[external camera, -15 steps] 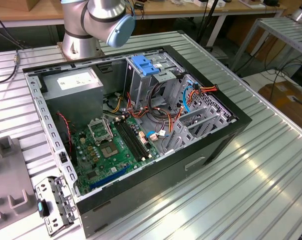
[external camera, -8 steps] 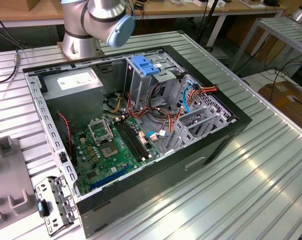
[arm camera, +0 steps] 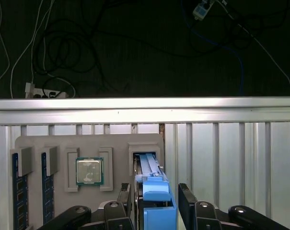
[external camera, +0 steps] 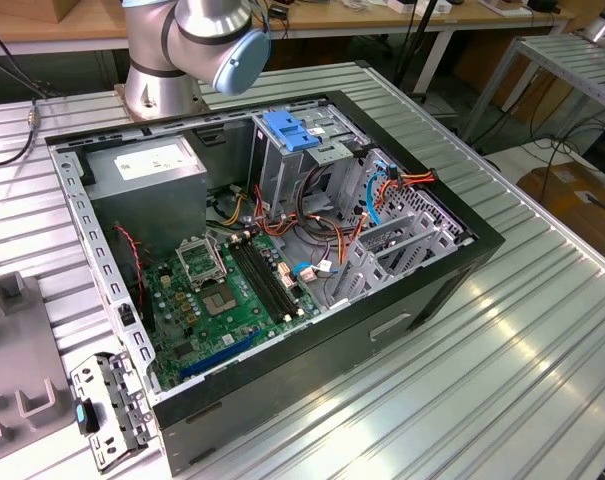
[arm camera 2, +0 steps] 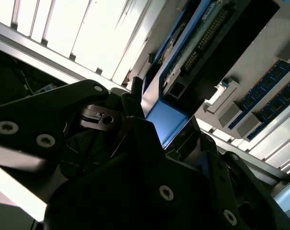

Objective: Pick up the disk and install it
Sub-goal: 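Pick up the disk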

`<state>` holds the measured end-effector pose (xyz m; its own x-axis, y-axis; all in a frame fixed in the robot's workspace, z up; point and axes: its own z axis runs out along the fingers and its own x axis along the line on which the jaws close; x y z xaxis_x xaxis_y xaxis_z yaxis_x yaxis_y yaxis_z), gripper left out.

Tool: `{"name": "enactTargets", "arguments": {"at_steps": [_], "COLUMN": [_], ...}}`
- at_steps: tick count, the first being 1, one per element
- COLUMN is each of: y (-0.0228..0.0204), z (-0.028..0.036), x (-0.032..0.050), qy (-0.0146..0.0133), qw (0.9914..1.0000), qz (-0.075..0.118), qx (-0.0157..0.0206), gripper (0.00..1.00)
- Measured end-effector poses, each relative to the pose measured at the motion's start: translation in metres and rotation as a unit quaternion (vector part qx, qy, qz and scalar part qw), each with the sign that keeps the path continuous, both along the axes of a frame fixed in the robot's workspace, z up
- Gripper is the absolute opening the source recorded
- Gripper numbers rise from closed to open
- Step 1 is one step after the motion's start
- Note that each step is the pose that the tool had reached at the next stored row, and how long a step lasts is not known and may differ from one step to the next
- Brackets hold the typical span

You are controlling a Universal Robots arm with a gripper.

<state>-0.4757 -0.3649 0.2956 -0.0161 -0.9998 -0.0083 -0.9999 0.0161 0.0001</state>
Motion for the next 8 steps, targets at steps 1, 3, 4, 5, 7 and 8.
{"name": "enactTargets", "arguments": {"at_steps": [1,3,4,5,7,8], "y": [0.0000,0.0001,0.0000,0.0001,0.0001,0.0001], "z": [0.0003,0.0022,0.0033,0.0045,0.0045,0.0045], "x": [0.0000,0.0000,0.0000,0.0000,0.0000,0.0000], "qy": [0.0000,0.0001,0.0000,-0.0002,-0.0003,-0.0002], "qw": [1.00000,1.00000,1.00000,1.00000,1.00000,1.00000], "qz": [0.000,0.000,0.000,0.000,0.000,0.000], "qx": [0.0000,-0.0001,-0.0001,-0.0008,-0.0009,-0.0010], "gripper": [0.51,0.51,0.51,0.51,0.51,0.51]}}
